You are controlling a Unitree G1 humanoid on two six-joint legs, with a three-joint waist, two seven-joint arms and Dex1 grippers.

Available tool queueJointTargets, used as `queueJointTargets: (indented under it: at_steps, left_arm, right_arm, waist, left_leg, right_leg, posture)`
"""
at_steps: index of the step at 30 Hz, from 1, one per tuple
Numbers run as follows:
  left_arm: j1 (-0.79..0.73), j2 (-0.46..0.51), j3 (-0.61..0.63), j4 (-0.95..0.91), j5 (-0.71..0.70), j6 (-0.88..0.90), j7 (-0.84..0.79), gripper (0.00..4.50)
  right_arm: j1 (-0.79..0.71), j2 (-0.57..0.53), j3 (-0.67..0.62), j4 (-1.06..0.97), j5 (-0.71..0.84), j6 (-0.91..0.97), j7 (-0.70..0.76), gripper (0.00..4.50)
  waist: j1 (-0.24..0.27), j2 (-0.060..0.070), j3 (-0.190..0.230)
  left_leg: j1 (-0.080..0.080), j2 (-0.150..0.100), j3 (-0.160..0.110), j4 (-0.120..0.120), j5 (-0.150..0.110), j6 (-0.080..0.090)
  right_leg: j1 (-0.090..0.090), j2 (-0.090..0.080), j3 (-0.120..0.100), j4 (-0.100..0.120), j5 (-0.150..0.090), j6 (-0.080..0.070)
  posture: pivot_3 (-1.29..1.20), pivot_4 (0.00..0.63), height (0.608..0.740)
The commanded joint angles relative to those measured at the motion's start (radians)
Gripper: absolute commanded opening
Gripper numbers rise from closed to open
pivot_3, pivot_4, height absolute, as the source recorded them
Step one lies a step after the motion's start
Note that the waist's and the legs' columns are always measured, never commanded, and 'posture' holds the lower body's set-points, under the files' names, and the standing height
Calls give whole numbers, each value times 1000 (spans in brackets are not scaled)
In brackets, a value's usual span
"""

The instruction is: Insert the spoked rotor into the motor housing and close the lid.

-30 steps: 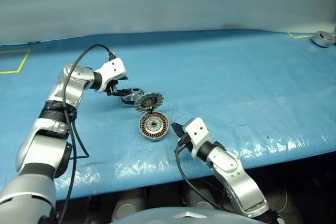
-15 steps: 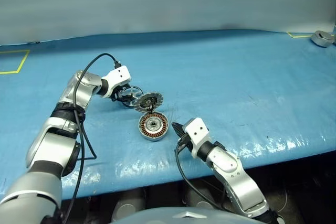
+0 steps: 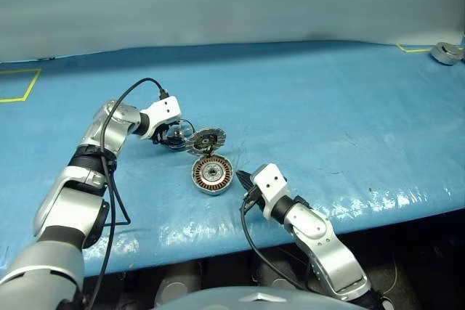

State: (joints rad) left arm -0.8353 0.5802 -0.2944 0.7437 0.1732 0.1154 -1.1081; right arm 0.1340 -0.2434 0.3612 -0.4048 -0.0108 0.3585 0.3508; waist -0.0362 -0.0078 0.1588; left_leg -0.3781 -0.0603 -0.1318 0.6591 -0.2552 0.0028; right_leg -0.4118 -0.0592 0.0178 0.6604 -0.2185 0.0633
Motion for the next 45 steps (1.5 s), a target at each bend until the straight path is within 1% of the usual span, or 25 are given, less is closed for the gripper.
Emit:
queueJointTargets:
  at_steps: [1,2,4,5,8,9,10,18,23,25,28,31,35,38,40,43,45]
  left_arm:
    - [-18,4,15,-22,-3,-13,8,3255]
    - [-19,3,15,-20,-4,-11,7,3255]
    - [-19,-1,14,-15,-3,-10,7,2879]
    - [-19,-2,14,-13,-3,-12,7,2628]
    - [-16,-4,8,-8,-1,-12,-6,1658]
    - [-15,-4,6,-8,-1,-12,-13,1422]
    - [-13,-3,5,-9,-2,-13,-22,1294]
    - [10,28,13,-33,-6,-17,-57,1292]
    - [50,99,37,-127,-29,11,-104,1292]
    - [82,147,55,-201,-53,39,-139,1292]
    - [178,259,87,-402,-126,117,-247,1292]
    - [295,344,139,-618,-216,229,-305,1292]
    - [413,394,213,-843,-358,371,-337,1292]
    - [544,461,255,-1034,-406,381,-349,1292]
    - [586,468,278,-1113,-467,417,-341,1292]
    - [603,423,301,-1205,-560,473,-288,1292]
    - [593,392,282,-1242,-573,494,-236,1292]
  right_arm:
    - [-6,6,0,-17,0,-11,-1,0]
    - [-6,6,1,-17,-1,-11,-1,0]
    - [-5,7,0,-17,-2,-11,-3,0]
    - [-5,7,-1,-17,-2,-11,-3,0]
    - [-3,7,-3,-19,-2,-10,-5,0]
    - [-3,8,-3,-19,-2,-10,-6,0]
    - [-1,8,-4,-20,-2,-10,-7,0]
    - [3,10,0,-20,-2,-10,-10,0]
    - [10,15,-10,-28,5,-67,-14,0]
    - [17,14,-20,-37,11,-99,-12,0]
    - [39,3,-36,-43,31,-150,8,0]
    - [56,-13,-47,-33,51,-176,32,0]
    - [65,-29,-54,-21,58,-177,48,0]
    - [63,-35,-56,-11,57,-183,53,0]
    - [62,-38,-56,-10,57,-185,58,0]
    - [57,-38,-57,1,59,-195,63,0]
    - [56,-38,-56,8,59,-203,68,0]
  waist:
    - [0,0,0]
    - [0,0,0]
    - [0,0,0]
    - [0,0,0]
    - [0,0,0]
    - [1,0,0]
    - [1,0,0]
    - [-2,0,0]
    - [-6,0,0]
    - [-8,0,0]
    - [-8,0,0]
    - [-5,1,1]
    - [6,1,1]
    - [2,1,1]
    - [1,2,2]
    - [9,2,2]
    - [11,2,2]
  left_leg:
    - [0,0,0,0,0,0]
    - [0,0,0,0,0,0]
    - [0,0,0,0,0,0]
    - [0,0,0,0,0,0]
    - [0,0,0,0,0,0]
    - [0,0,0,0,0,0]
    - [0,0,0,0,0,0]
    - [0,0,0,0,0,0]
    - [0,1,1,0,0,0]
    - [0,1,1,-1,0,0]
    - [0,1,1,-2,0,0]
    - [0,1,1,-3,0,0]
    - [0,1,1,-4,-1,1]
    - [0,2,1,-4,-1,1]
    - [1,3,2,-4,-1,0]
    - [1,3,1,-4,0,0]
    - [1,3,1,-4,0,0]
  right_leg:
    - [0,0,0,0,0,0]
    - [0,0,0,0,0,0]
    - [0,0,0,0,0,0]
    - [0,0,0,0,0,0]
    - [0,0,0,0,0,0]
    - [0,0,0,0,0,0]
    - [1,0,0,0,0,0]
    - [0,0,0,0,0,0]
    - [-1,0,0,0,0,0]
    - [-1,0,1,0,0,0]
    - [-2,0,1,0,0,-1]
    - [-2,-1,1,-1,-1,-2]
    - [-1,-1,1,-1,-1,-2]
    - [-1,-1,1,-1,-2,-2]
    - [-2,-1,1,-1,-2,-3]
    - [-1,-1,0,-1,-2,-3]
    - [-1,-1,0,-1,-2,-3]
  posture:
    - [0,150,740]
    - [0,150,740]
    - [0,150,740]
    - [0,150,740]
    - [0,150,740]
    - [0,150,740]
    - [0,150,740]
    - [0,150,740]
    - [0,150,740]
    - [0,150,740]
    - [0,150,740]
    - [0,150,740]
    - [0,150,740]
    - [0,150,740]
    - [0,150,740]
    - [0,150,740]
    - [0,150,740]
